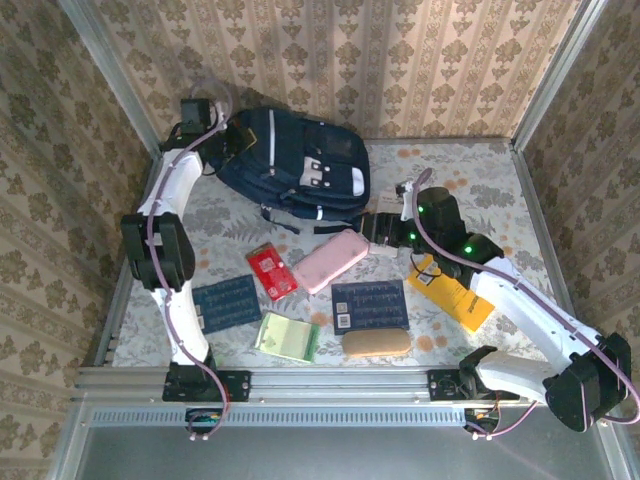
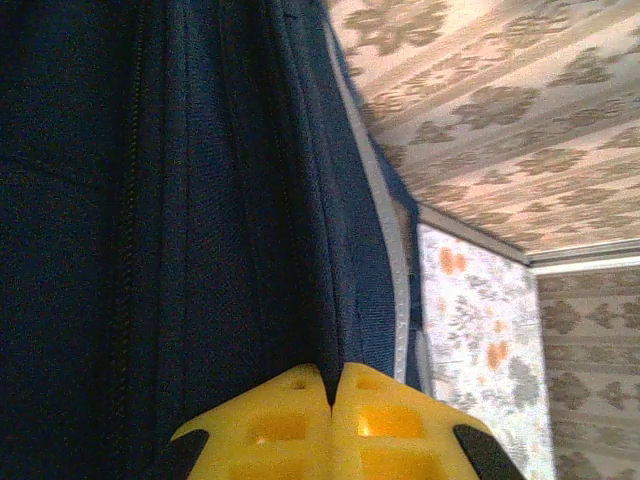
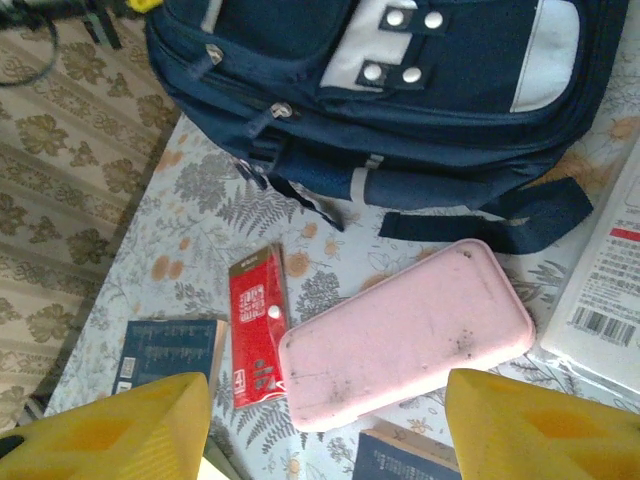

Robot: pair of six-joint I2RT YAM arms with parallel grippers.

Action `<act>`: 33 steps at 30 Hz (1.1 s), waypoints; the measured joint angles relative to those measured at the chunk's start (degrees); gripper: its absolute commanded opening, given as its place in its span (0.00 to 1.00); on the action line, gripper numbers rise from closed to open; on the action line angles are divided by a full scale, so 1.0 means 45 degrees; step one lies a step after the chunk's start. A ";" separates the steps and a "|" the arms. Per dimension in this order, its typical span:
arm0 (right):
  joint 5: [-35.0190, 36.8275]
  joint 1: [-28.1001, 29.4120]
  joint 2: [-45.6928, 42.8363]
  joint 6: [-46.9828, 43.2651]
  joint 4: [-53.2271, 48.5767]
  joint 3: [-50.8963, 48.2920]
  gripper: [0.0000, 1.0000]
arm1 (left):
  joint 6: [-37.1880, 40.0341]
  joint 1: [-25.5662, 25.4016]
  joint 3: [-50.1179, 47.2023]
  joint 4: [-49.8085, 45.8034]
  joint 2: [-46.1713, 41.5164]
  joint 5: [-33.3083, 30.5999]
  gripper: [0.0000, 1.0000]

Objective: Pack the student bag

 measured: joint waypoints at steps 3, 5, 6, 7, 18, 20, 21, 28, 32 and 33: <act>0.0107 -0.0053 0.0005 -0.0005 -0.0015 -0.0136 0.63 | -0.0529 -0.0379 0.0495 0.0092 0.0000 0.0180 0.00; 0.0199 -0.0073 0.0005 -0.0005 -0.0015 -0.0219 0.63 | -0.0903 -0.0612 0.0539 0.0355 0.0000 0.0340 0.00; 0.0209 -0.0073 0.0005 0.0000 -0.0010 -0.0253 0.63 | -0.1049 -0.0714 0.0554 0.0403 0.0005 0.0389 0.00; 0.0238 -0.0073 0.0005 0.0000 -0.0010 -0.0287 0.63 | -0.1161 -0.0831 0.0563 0.0427 0.0029 0.0408 0.00; 0.0189 -0.0194 0.1122 0.0049 0.0112 0.0398 0.64 | -0.0806 -0.2137 0.1642 -0.0262 0.0792 0.1020 0.00; -0.0078 -0.0243 0.1923 0.0175 0.0340 0.0947 0.64 | -0.0539 -0.2361 0.1642 -0.0491 0.0792 0.1132 0.00; -0.0219 -0.0257 0.2259 0.0219 0.0432 0.1175 0.63 | -0.0457 -0.2429 0.1642 -0.0578 0.0792 0.1175 0.00; -0.2293 -0.1190 0.5459 0.1579 0.2229 0.3220 0.54 | -0.0287 -0.2613 0.0840 -0.0748 0.0641 0.1365 0.00; -0.3468 -0.1676 0.7393 0.2623 0.2934 0.4891 0.55 | -0.0500 -0.2594 -0.0117 -0.0393 0.0287 0.1302 0.00; -0.3687 -0.1700 0.7893 0.2846 0.3050 0.5450 0.55 | -0.0588 -0.2594 -0.0350 -0.0228 0.0194 0.1277 0.00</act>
